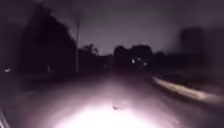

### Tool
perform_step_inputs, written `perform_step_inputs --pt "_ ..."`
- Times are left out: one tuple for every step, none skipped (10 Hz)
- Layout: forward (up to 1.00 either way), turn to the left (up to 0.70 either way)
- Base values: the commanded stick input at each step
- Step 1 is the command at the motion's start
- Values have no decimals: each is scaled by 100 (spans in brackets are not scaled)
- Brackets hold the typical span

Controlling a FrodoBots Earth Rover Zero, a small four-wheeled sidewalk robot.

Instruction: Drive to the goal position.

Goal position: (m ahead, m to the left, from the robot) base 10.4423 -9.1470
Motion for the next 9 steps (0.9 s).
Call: perform_step_inputs --pt "70 0" --pt "70 0" --pt "70 0" --pt "70 0" --pt "70 0" --pt "70 0" --pt "70 0" --pt "70 0" --pt "70 0"
